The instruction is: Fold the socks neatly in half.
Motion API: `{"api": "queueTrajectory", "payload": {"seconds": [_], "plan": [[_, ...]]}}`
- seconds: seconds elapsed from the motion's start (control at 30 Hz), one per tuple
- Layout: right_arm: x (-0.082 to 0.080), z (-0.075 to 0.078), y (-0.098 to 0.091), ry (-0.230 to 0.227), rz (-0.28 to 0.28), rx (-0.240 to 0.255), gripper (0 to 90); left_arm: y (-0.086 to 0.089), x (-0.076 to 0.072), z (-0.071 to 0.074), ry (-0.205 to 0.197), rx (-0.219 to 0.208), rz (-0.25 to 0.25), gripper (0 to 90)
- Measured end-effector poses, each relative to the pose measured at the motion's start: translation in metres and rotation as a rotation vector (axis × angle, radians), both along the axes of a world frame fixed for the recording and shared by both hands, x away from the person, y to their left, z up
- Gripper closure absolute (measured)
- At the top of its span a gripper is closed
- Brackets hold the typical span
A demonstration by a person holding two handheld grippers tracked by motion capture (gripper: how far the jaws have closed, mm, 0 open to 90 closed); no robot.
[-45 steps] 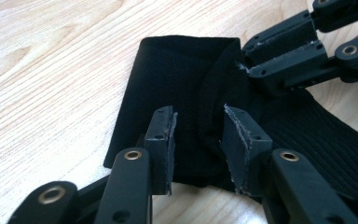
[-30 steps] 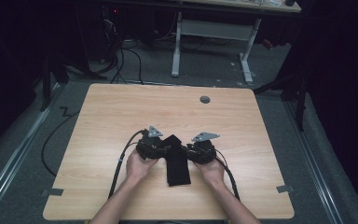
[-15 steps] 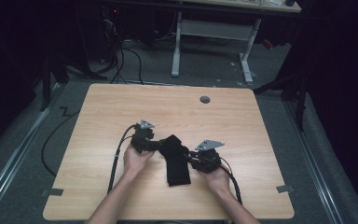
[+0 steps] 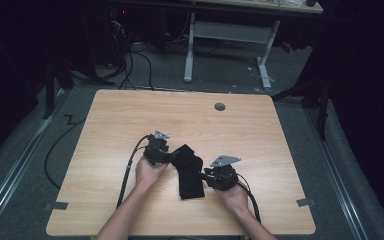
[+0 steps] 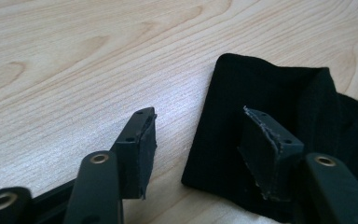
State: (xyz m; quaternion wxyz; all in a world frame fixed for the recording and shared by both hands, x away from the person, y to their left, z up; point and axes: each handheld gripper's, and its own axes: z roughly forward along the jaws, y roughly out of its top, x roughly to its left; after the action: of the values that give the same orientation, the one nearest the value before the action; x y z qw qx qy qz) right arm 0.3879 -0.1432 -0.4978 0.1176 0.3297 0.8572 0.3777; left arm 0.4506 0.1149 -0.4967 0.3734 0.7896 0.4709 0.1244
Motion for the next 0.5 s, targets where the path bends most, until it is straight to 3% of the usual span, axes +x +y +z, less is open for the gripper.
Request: {"api": "queueTrajectory", "payload": {"seconds": [0.23,0.5], "plan": [[0.0025,-0.0036,0.0017,0.009,0.003,-0.010,70.5,-0.0056,0.0036,0.0041,0.030,0.035,-0.048,55.0],[0.0041,-0.0034,0.0025,0.003,0.002,-0.018,70.7,-0.0054,0.0044,0.0039,0.045,0.013,-0.076,67.6]]}}
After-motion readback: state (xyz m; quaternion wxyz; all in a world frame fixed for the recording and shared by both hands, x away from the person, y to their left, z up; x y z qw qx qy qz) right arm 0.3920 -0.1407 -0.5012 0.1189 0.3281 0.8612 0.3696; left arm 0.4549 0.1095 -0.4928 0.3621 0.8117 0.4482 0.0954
